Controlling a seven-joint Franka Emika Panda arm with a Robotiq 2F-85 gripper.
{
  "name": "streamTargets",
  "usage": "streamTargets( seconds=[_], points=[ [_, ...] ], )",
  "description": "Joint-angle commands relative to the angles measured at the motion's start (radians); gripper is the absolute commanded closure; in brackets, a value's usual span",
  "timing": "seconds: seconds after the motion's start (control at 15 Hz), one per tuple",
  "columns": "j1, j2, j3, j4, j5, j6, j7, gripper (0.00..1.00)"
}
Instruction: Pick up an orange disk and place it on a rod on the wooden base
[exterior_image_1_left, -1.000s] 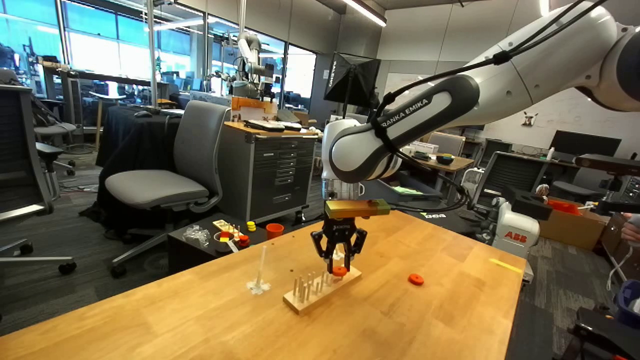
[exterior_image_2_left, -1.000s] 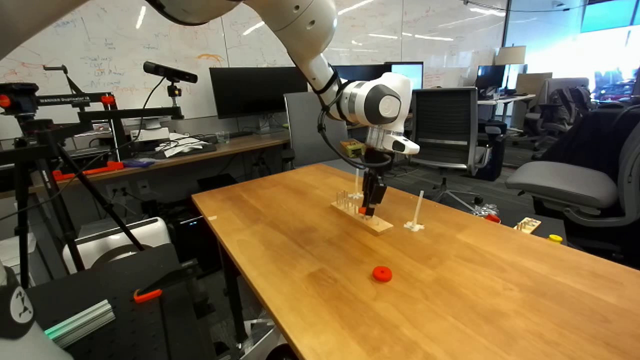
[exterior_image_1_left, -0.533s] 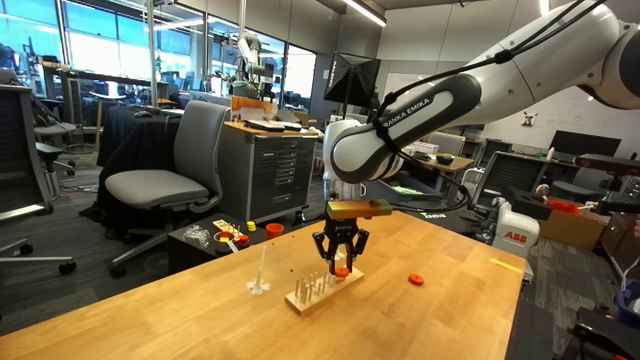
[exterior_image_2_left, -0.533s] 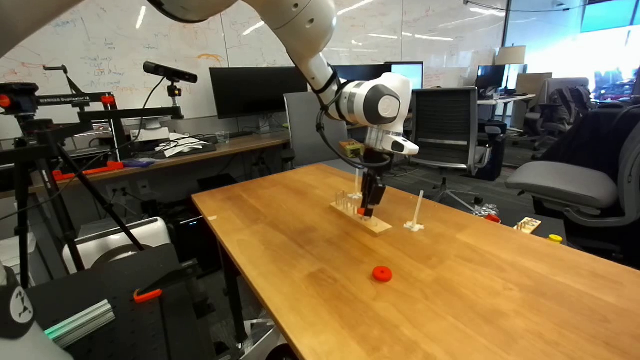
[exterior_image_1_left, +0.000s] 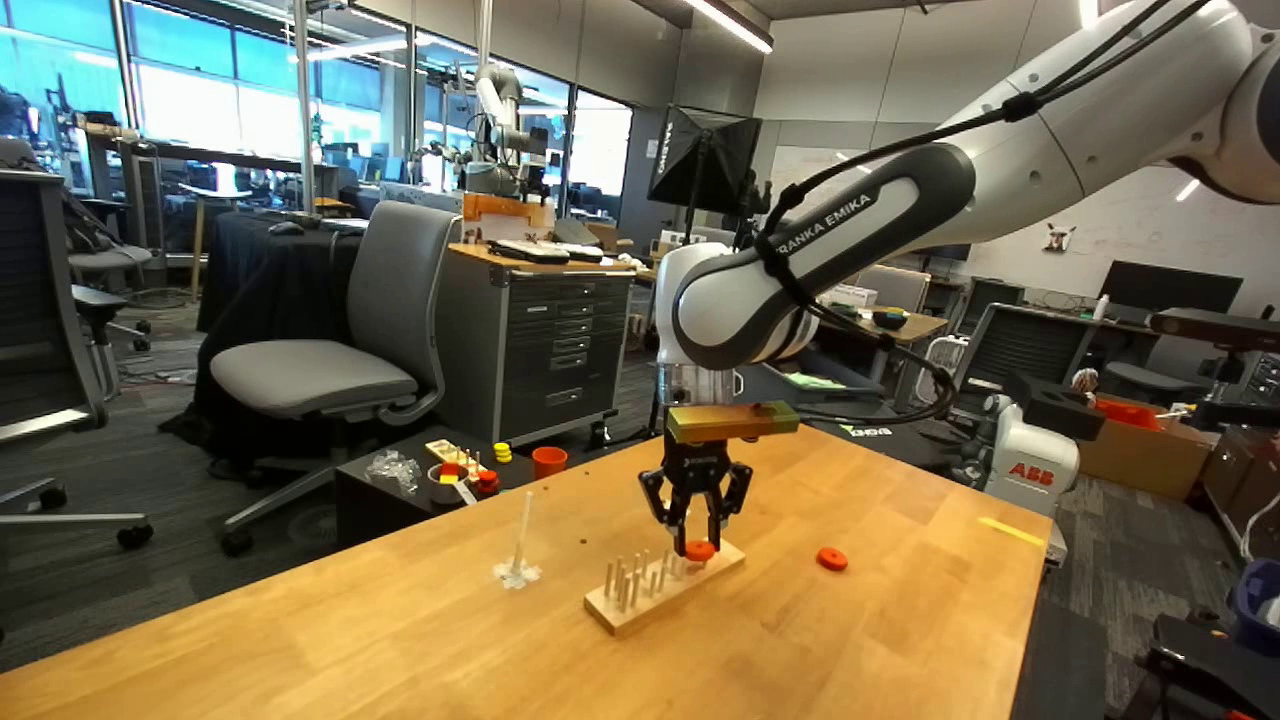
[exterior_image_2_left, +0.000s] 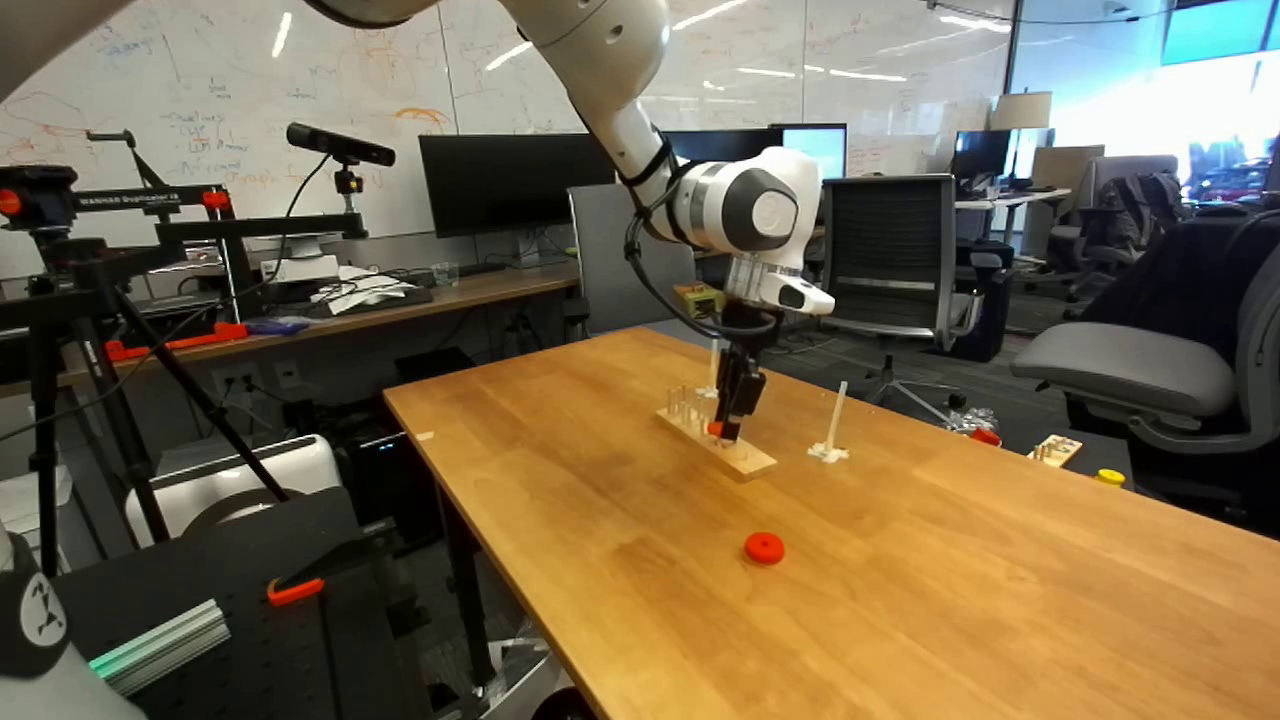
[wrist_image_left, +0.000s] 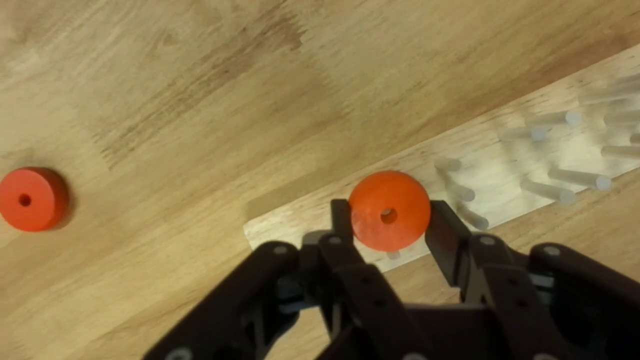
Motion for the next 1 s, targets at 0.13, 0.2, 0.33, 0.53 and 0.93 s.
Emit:
streamTargets(
  seconds=[0.13, 0.2, 0.33, 0.53, 0.93],
  points=[
    [0.010, -0.073, -0.005, -0.171, -0.013, 0.095, -0.028, 0.82],
    [0.010, -0.082, -0.005, -0.188, -0.012, 0.105, -0.031, 0.82],
    [0.011, -0.097, -0.006, -0.217, -0.013, 0.118, -0.034, 0.82],
    [0.011, -0.124, -0.005, -0.261, -0.013, 0.139, -0.042, 0.82],
    [0.018, -0.175, -0.004, -0.342, -0.015, 0.183, -0.051, 0.82]
  ],
)
